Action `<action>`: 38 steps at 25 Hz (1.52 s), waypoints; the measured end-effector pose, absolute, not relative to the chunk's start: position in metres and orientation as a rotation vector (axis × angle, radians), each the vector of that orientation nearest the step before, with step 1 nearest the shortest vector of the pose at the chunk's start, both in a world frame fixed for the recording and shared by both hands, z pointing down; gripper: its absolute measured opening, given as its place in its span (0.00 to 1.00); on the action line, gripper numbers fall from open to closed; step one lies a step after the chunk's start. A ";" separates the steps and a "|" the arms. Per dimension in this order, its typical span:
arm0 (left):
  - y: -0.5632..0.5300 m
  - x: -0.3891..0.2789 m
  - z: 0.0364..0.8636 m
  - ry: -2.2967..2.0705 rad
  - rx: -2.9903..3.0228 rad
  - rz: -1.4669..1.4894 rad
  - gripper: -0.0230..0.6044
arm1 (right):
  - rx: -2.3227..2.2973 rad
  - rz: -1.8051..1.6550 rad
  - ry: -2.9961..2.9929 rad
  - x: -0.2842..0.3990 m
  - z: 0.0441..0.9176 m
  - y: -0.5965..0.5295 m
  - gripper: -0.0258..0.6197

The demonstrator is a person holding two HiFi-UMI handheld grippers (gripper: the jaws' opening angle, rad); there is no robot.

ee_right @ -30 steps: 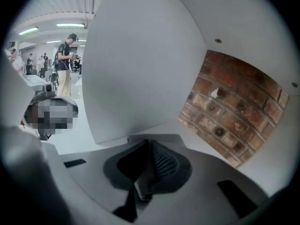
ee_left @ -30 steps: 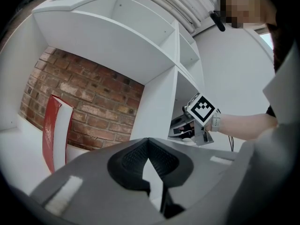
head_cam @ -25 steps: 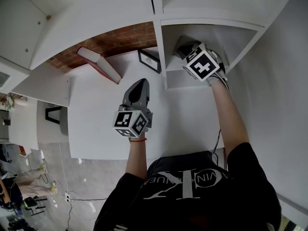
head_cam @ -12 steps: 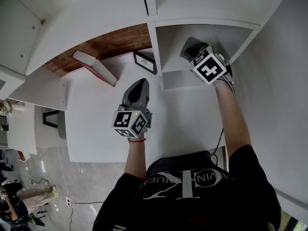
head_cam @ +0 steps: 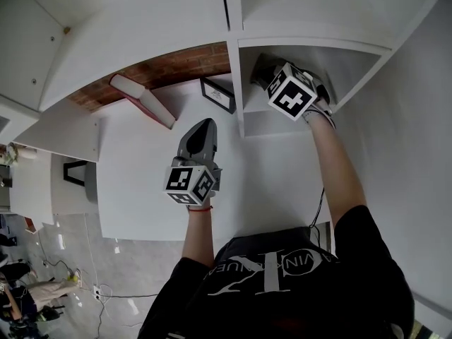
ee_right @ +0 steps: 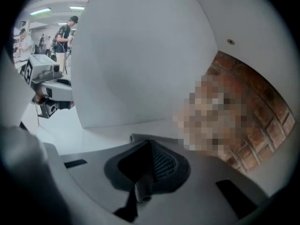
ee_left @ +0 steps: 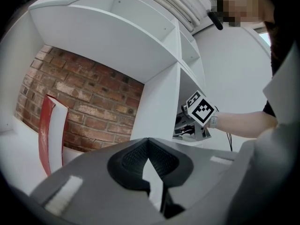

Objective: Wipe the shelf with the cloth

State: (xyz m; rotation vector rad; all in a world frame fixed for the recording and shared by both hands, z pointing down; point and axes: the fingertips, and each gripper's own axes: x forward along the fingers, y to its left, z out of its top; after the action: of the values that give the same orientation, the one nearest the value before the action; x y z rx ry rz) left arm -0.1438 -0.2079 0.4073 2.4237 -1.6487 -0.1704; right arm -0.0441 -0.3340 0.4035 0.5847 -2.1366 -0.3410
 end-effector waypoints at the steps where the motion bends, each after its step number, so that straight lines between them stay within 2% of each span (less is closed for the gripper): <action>1: -0.208 -0.145 0.407 -1.651 2.424 -0.169 0.05 | 0.568 -0.354 -2.144 -0.048 0.403 -0.335 0.06; 11: -0.225 -0.158 0.406 -1.745 2.414 -0.127 0.05 | 0.482 -0.436 -2.195 -0.078 0.400 -0.344 0.06; 20: -0.260 -0.151 0.382 -1.776 2.459 -0.146 0.05 | 0.437 -0.555 -2.196 -0.075 0.400 -0.338 0.06; 28: -0.259 -0.134 0.378 -1.714 2.484 -0.174 0.05 | 0.462 -0.293 -2.254 -0.069 0.402 -0.349 0.06; 38: -0.244 -0.148 0.374 -1.753 2.462 -0.170 0.05 | 0.614 -0.281 -2.167 -0.068 0.409 -0.390 0.06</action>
State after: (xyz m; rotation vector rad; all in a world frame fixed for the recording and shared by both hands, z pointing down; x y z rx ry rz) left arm -0.1479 -0.2440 0.3740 2.4615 -1.7526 -0.1698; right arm -0.0678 -0.3900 0.4094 0.6140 -2.1672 -0.2811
